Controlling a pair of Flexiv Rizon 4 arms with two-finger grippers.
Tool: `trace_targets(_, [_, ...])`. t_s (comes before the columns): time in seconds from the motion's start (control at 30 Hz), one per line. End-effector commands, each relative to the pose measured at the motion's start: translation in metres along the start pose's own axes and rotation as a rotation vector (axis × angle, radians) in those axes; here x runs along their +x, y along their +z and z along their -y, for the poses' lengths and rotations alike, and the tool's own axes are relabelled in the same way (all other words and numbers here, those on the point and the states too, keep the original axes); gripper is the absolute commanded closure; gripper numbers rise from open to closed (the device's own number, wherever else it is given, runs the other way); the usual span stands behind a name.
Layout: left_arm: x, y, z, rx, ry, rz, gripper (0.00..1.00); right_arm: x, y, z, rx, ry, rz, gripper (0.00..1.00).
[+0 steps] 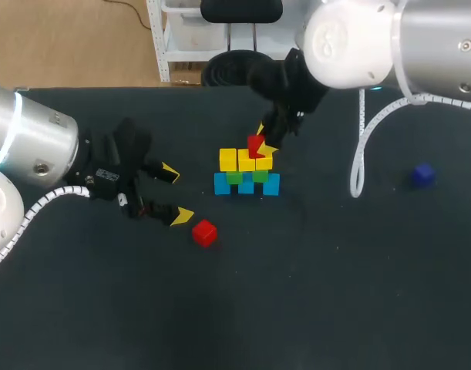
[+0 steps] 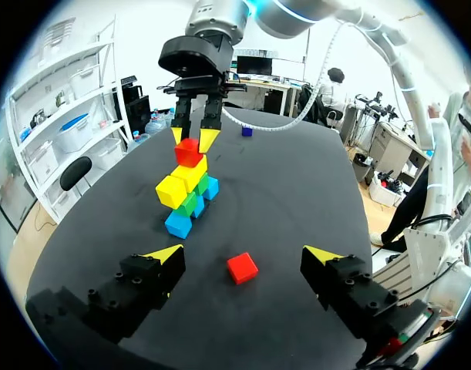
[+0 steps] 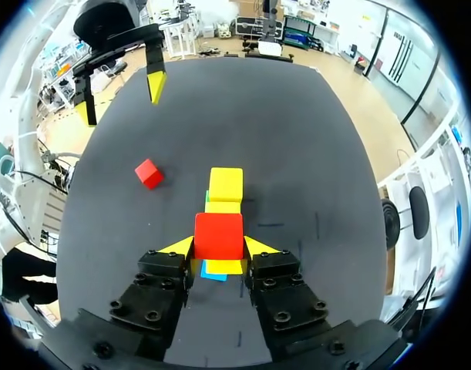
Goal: Place the blue cubes, place green cubes on the blue cubes, place the yellow cubes on the green cubes, then place the red cubes on the yellow cubes, and place purple cube on the red cubes.
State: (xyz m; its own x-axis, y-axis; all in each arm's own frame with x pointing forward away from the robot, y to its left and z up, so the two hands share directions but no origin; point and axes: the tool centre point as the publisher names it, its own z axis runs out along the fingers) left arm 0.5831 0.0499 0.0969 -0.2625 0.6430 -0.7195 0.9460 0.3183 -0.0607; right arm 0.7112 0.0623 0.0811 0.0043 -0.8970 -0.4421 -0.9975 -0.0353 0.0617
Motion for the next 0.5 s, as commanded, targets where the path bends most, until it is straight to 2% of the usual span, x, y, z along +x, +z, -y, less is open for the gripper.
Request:
trace_targets(0.03, [0.0011,0.0006,-0.0004,0.0,0.001,0.005,0.0,-0.0004,0.0004,0.0016,-0.002,0.001,-0.001,0.67])
trace_targets(0.5, [0.0011,0.0006,-0.0004,0.0,0.001,0.005,0.0,-0.0007,0.0019,0.0037,-0.004,0.004,-0.002,0.6])
